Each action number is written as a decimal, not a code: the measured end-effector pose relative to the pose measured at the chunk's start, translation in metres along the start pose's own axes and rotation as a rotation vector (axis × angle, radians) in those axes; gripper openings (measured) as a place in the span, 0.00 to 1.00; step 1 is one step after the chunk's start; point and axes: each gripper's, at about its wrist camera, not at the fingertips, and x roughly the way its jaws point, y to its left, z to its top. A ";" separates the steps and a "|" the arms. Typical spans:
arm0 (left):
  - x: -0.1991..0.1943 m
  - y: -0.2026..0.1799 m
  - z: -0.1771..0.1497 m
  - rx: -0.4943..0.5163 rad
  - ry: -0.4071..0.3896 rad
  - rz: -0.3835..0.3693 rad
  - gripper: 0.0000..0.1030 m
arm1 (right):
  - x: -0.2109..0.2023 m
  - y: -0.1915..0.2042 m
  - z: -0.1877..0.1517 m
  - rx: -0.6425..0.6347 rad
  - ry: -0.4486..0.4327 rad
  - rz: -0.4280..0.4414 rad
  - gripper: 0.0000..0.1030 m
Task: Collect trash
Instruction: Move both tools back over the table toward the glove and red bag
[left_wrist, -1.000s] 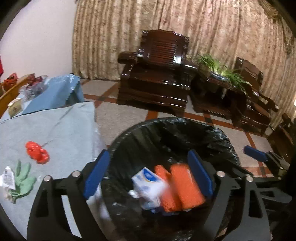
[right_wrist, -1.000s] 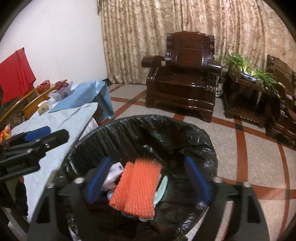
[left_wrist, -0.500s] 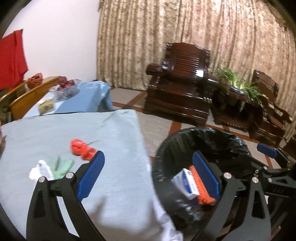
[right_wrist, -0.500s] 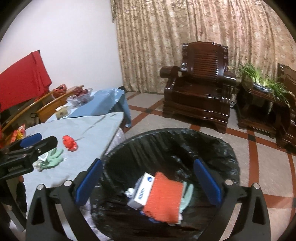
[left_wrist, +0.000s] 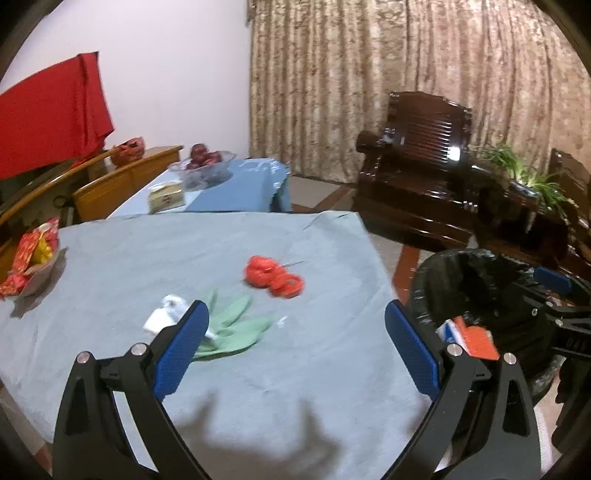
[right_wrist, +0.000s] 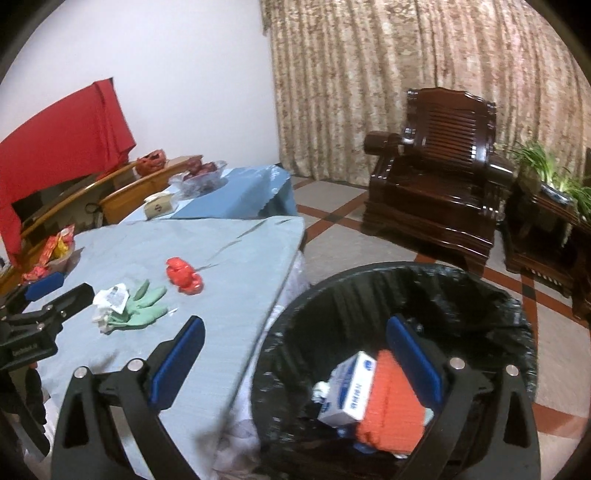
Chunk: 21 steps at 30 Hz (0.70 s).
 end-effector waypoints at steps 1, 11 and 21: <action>0.000 0.008 -0.003 -0.004 0.003 0.017 0.91 | 0.004 0.005 0.000 -0.007 0.004 0.006 0.94; 0.013 0.069 -0.020 -0.081 0.044 0.103 0.91 | 0.046 0.058 -0.002 -0.065 0.044 0.061 0.94; 0.063 0.082 -0.019 -0.135 0.101 0.086 0.72 | 0.091 0.089 0.005 -0.124 0.077 0.089 0.94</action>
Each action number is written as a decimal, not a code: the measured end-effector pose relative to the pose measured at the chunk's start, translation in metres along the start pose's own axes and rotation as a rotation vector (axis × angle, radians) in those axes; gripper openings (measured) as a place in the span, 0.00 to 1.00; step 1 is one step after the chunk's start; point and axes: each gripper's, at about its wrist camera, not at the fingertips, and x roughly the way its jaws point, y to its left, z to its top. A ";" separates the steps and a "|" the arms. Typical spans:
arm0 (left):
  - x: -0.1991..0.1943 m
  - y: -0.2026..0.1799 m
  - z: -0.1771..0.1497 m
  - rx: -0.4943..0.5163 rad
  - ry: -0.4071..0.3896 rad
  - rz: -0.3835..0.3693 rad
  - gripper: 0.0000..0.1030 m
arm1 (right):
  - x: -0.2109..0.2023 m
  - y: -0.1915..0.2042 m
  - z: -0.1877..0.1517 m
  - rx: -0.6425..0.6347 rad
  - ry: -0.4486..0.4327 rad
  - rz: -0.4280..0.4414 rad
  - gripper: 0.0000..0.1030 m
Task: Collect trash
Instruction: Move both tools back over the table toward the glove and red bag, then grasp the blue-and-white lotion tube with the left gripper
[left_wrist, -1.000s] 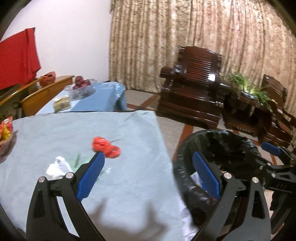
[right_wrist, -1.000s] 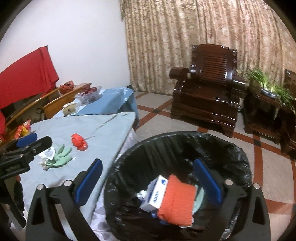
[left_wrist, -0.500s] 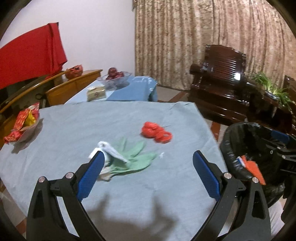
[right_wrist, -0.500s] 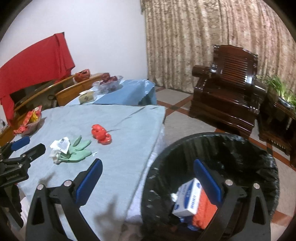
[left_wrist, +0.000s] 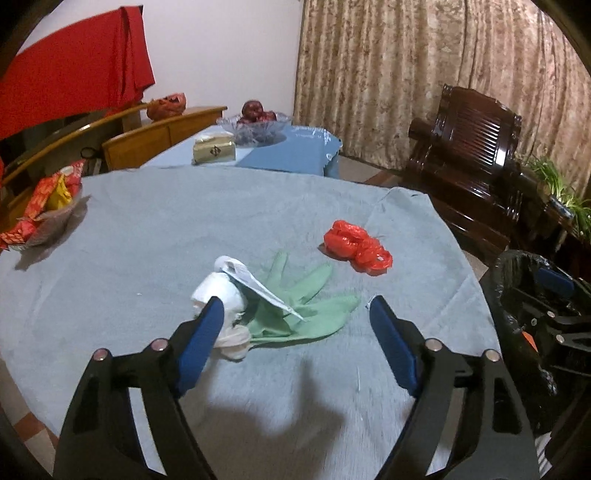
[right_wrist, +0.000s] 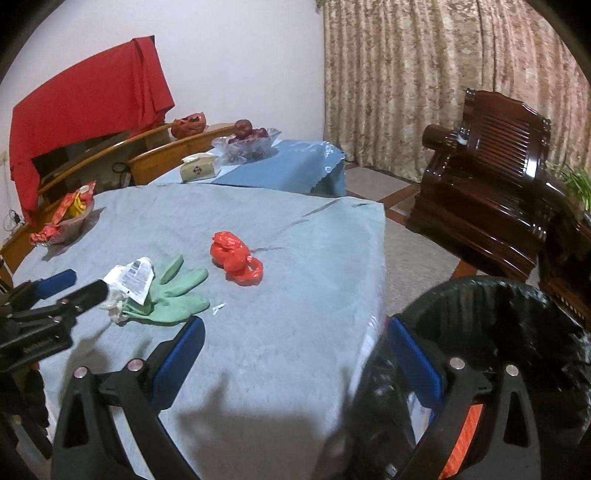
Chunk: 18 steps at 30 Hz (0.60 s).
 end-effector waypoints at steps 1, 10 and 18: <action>0.009 0.000 0.001 -0.005 0.012 0.001 0.69 | 0.004 0.000 0.002 -0.003 0.002 0.001 0.94; 0.060 0.006 0.005 -0.066 0.100 0.019 0.42 | 0.037 -0.002 0.013 -0.005 0.019 0.017 0.94; 0.077 0.010 0.003 -0.059 0.114 0.020 0.10 | 0.054 0.000 0.012 0.001 0.038 0.035 0.94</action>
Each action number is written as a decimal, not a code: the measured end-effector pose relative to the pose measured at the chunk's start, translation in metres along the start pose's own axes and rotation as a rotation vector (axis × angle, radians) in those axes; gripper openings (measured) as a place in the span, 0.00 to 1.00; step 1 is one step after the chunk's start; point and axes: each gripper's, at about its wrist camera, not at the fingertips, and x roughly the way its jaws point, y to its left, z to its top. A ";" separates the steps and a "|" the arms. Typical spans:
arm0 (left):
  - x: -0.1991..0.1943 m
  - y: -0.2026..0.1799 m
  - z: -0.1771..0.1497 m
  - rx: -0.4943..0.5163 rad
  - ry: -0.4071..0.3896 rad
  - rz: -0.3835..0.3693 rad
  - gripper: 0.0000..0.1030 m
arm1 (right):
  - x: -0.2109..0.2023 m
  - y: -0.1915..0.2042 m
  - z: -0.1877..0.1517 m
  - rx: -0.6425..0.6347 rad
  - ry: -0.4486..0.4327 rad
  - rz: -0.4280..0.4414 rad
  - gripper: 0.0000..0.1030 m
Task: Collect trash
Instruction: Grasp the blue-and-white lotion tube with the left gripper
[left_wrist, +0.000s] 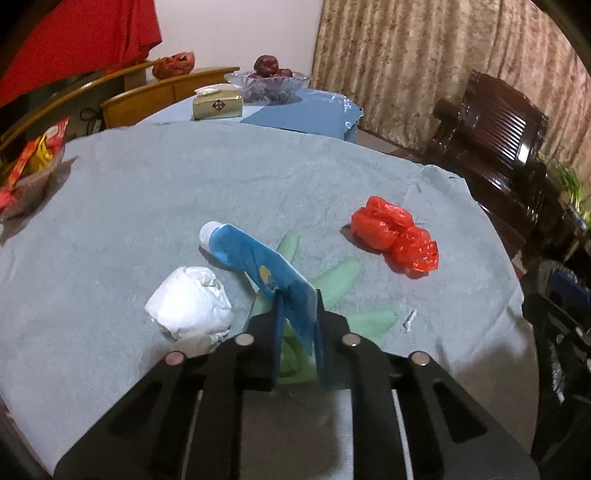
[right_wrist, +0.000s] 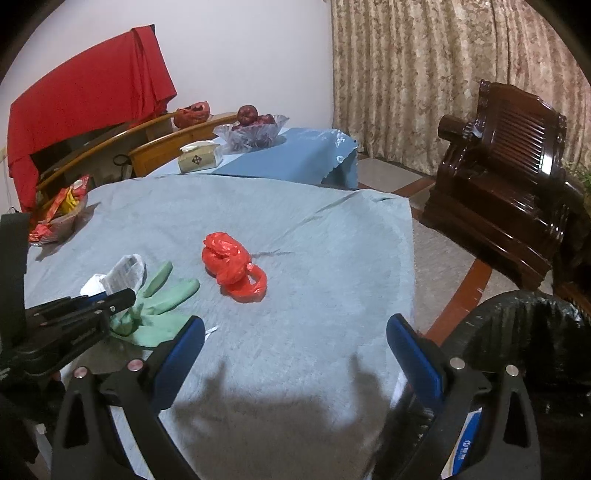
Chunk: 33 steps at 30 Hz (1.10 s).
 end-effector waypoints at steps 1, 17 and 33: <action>-0.001 0.000 -0.001 0.008 -0.003 -0.001 0.09 | 0.002 0.000 0.000 0.001 0.003 0.002 0.94; -0.007 0.008 -0.022 0.051 0.029 -0.045 0.13 | 0.011 0.008 -0.007 -0.009 0.029 0.021 0.94; 0.030 0.006 0.018 -0.011 0.060 0.003 0.22 | 0.018 0.006 0.000 -0.009 0.025 0.022 0.94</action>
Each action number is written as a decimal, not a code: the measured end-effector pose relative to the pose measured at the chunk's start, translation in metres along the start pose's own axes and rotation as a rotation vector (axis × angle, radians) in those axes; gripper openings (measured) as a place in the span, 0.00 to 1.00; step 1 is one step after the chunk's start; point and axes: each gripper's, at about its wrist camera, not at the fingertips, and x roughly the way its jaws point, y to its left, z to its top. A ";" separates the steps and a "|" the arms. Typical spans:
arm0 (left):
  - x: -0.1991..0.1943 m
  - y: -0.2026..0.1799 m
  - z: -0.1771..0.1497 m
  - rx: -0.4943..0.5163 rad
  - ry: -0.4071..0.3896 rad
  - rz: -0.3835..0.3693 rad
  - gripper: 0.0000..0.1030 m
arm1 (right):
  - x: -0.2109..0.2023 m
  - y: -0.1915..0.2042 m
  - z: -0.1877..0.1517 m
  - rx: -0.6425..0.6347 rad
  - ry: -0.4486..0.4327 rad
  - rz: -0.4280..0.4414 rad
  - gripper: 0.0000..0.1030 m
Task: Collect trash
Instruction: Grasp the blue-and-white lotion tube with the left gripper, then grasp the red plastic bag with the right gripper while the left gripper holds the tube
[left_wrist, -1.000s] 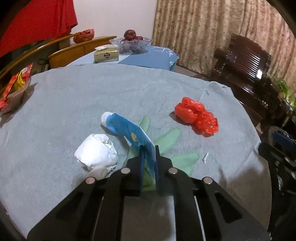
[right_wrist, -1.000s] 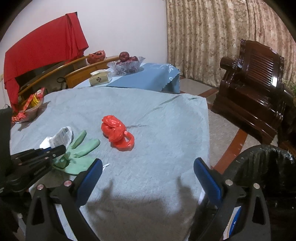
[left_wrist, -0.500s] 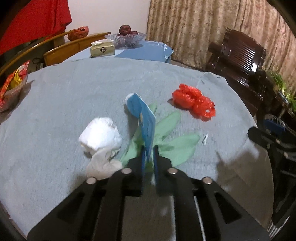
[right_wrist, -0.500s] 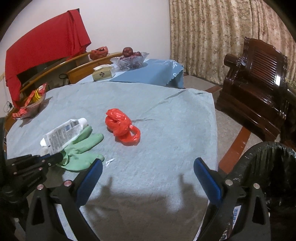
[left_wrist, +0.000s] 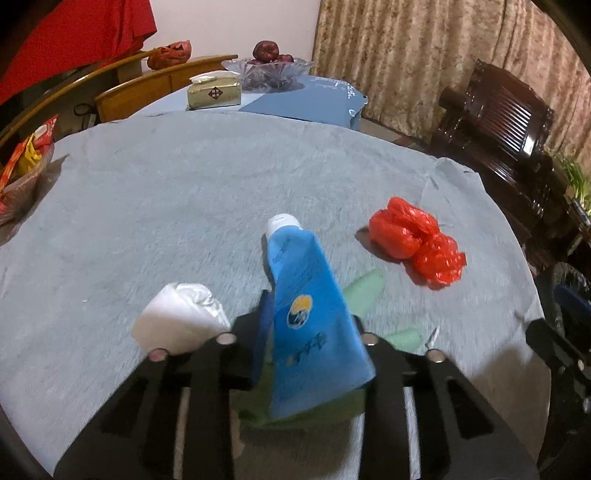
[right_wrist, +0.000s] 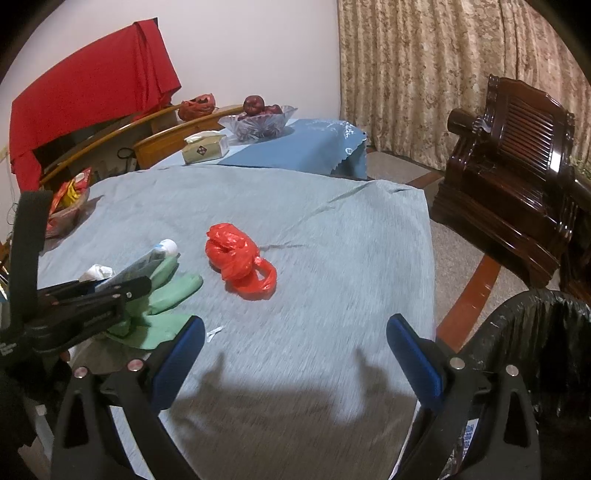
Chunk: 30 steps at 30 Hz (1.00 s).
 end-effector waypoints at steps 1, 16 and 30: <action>0.000 0.000 0.002 -0.003 -0.003 0.000 0.19 | 0.001 0.000 0.001 0.000 0.000 0.002 0.94; 0.006 0.015 0.009 -0.073 0.000 -0.040 0.02 | 0.062 0.019 0.039 -0.024 0.027 0.042 0.93; 0.020 0.010 0.017 -0.060 0.013 -0.085 0.01 | 0.113 0.036 0.040 -0.072 0.168 0.109 0.27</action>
